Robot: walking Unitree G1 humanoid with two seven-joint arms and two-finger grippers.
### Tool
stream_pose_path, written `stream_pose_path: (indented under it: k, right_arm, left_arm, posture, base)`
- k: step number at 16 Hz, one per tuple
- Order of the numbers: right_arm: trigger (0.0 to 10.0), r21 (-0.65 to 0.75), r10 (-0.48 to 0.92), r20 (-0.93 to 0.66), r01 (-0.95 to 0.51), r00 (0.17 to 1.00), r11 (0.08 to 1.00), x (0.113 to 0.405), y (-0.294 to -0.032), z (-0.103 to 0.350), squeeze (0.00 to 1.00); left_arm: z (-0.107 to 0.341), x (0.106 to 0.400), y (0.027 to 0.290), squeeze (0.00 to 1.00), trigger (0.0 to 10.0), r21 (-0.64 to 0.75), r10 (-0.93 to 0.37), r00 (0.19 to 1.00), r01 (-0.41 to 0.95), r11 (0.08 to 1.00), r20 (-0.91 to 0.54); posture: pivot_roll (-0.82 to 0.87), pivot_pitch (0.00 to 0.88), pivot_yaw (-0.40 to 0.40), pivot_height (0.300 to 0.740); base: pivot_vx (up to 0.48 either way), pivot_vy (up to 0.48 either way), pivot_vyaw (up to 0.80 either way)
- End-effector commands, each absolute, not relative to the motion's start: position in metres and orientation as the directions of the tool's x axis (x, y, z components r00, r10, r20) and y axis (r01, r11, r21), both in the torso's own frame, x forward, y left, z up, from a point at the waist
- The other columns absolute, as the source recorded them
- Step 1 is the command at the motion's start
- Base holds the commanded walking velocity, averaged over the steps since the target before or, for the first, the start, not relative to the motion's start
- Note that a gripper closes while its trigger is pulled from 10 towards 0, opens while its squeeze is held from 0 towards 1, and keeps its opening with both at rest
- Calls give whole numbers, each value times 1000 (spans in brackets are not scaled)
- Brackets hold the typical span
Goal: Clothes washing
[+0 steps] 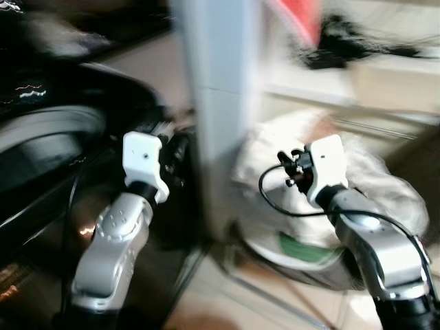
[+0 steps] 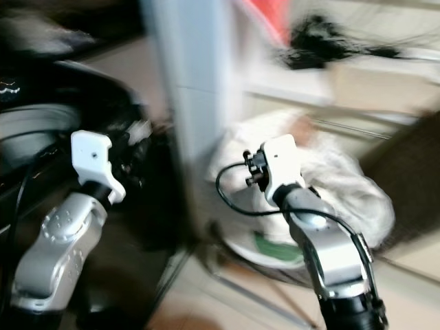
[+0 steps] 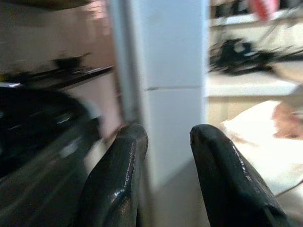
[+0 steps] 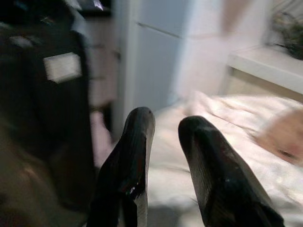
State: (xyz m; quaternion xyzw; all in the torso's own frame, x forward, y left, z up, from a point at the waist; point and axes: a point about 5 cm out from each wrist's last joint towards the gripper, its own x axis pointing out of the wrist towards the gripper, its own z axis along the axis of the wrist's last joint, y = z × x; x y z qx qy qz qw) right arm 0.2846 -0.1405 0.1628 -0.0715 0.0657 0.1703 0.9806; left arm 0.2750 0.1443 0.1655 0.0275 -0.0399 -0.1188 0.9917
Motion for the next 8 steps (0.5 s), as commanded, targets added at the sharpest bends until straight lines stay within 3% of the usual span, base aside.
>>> stream_pose_path:
  k: [1,8]
  right_arm:
    - [10000,-96,309,-142,-324,940,941,284,-142,164,0]
    - [10000,-107,284,-157,-302,946,947,284,-149,163,0]
  left_arm:
    - [170,278,143,0,10000,78,-245,966,239,968,81]
    - [168,279,139,0,10000,58,-262,963,259,964,59]
  posture:
    - [-62,0,49,740]
    - [-70,0,56,740]
  base:
    - [368,0,0]
    - [365,0,0]
